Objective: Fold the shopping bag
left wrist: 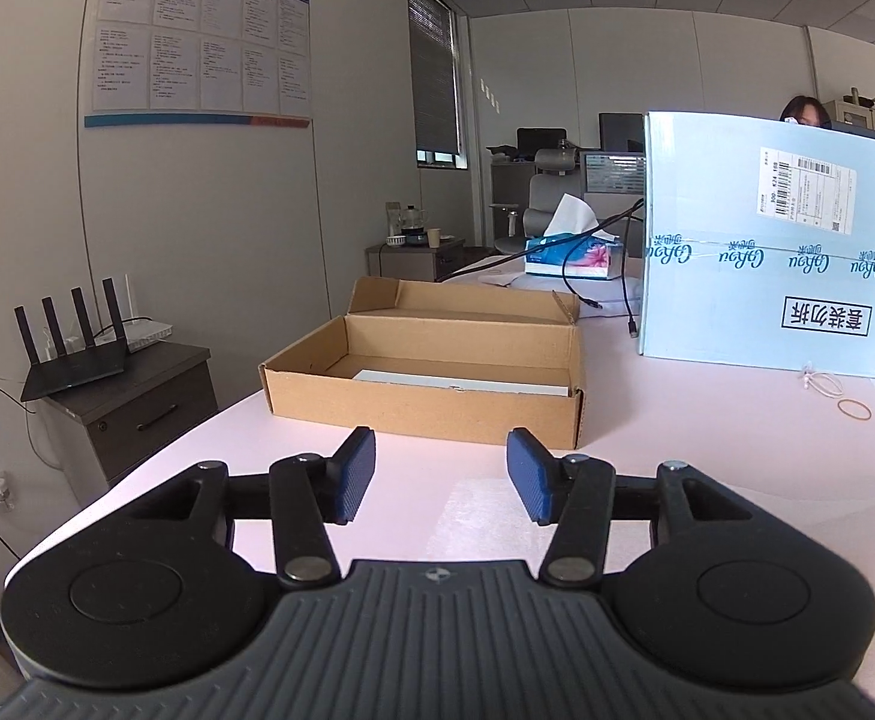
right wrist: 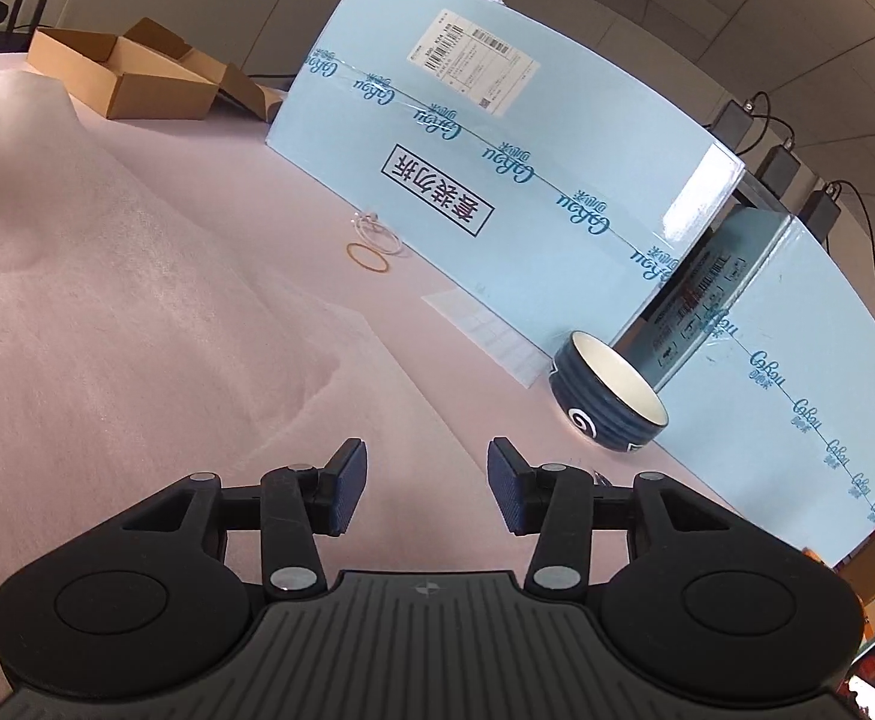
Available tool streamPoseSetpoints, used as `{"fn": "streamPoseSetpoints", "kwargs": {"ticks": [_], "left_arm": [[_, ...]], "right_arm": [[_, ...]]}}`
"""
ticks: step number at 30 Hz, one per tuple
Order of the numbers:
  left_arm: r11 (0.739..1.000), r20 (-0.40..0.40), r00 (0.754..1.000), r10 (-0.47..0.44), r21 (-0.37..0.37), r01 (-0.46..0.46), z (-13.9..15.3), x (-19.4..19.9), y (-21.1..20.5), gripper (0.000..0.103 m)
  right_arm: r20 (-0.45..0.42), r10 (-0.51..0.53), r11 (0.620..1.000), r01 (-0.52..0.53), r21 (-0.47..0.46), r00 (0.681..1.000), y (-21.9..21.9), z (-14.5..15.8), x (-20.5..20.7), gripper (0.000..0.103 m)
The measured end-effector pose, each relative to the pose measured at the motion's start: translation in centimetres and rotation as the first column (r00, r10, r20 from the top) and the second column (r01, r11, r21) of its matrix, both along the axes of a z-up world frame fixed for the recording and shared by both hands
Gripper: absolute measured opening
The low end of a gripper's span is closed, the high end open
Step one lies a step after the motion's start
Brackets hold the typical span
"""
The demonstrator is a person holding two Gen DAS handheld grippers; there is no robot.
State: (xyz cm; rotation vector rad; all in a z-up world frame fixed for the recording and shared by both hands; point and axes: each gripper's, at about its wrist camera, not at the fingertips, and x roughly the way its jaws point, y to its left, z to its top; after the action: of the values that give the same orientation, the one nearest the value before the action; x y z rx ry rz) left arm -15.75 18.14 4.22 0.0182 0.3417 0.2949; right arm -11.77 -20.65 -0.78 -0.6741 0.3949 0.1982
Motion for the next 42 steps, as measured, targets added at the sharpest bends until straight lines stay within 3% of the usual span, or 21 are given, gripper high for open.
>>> {"fn": "streamPoseSetpoints", "kwargs": {"ticks": [8, 11, 13, 15, 21, 28, 35, 37, 39, 41, 42], "left_arm": [[1.000, -0.002, 1.000, 0.009, -0.015, -0.009, -0.4, 0.1, 0.7, 0.047], [0.999, -0.010, 1.000, 0.017, -0.030, -0.017, -0.7, 0.5, 1.2, 0.047], [0.999, -0.017, 1.000, 0.011, -0.036, -0.012, -1.0, 0.7, 1.3, 0.047], [0.999, -0.024, 1.000, 0.008, -0.039, -0.009, -1.2, 0.9, 1.3, 0.047], [0.999, -0.036, 0.999, -0.021, -0.047, 0.019, -1.5, 1.3, 1.0, 0.047], [0.996, -0.045, 0.997, -0.068, -0.065, 0.065, -1.9, 1.5, 0.1, 0.047], [0.981, -0.018, 0.990, -0.140, -0.137, 0.136, -1.5, 1.5, -0.2, 0.048], [0.979, 0.002, 0.987, -0.161, -0.129, 0.160, -1.0, 1.8, -0.9, 0.048], [0.976, 0.019, 0.983, -0.182, -0.119, 0.183, -0.6, 1.9, -1.4, 0.049], [0.973, 0.031, 0.980, -0.197, -0.115, 0.200, -0.4, 2.0, -1.6, 0.051], [0.973, 0.032, 0.980, -0.197, -0.112, 0.200, -0.4, 2.1, -1.7, 0.053]], "right_arm": [[-0.027, -0.045, 0.998, 0.044, -0.053, 0.999, 0.5, -1.0, 2.5, 0.038], [-0.036, -0.080, 0.994, 0.077, -0.075, 0.996, -0.2, -1.2, 3.0, 0.027], [-0.044, -0.106, 0.992, 0.102, -0.080, 0.993, -0.8, -1.4, 3.2, 0.012], [-0.047, -0.120, 0.990, 0.115, -0.083, 0.992, -1.3, -1.6, 3.1, 0.007], [0.029, -0.166, 0.983, 0.168, -0.076, 0.986, -2.4, -1.0, 2.7, 0.004], [0.113, -0.177, 0.980, 0.186, -0.072, 0.978, -2.6, 0.8, 5.4, 0.003], [0.211, -0.263, 0.963, 0.270, -0.006, 0.941, -3.7, 2.7, 8.7, 0.003], [0.184, -0.285, 0.958, 0.282, 0.045, 0.941, -4.5, 3.2, 9.6, 0.003], [0.078, -0.249, 0.961, 0.236, 0.145, 0.965, -5.5, 3.8, 9.8, 0.004], [-0.016, -0.207, 0.954, 0.205, 0.219, 0.978, -6.2, 4.1, 9.8, 0.014], [-0.060, -0.185, 0.947, 0.194, 0.256, 0.981, -6.5, 4.3, 9.7, 0.026]]}}
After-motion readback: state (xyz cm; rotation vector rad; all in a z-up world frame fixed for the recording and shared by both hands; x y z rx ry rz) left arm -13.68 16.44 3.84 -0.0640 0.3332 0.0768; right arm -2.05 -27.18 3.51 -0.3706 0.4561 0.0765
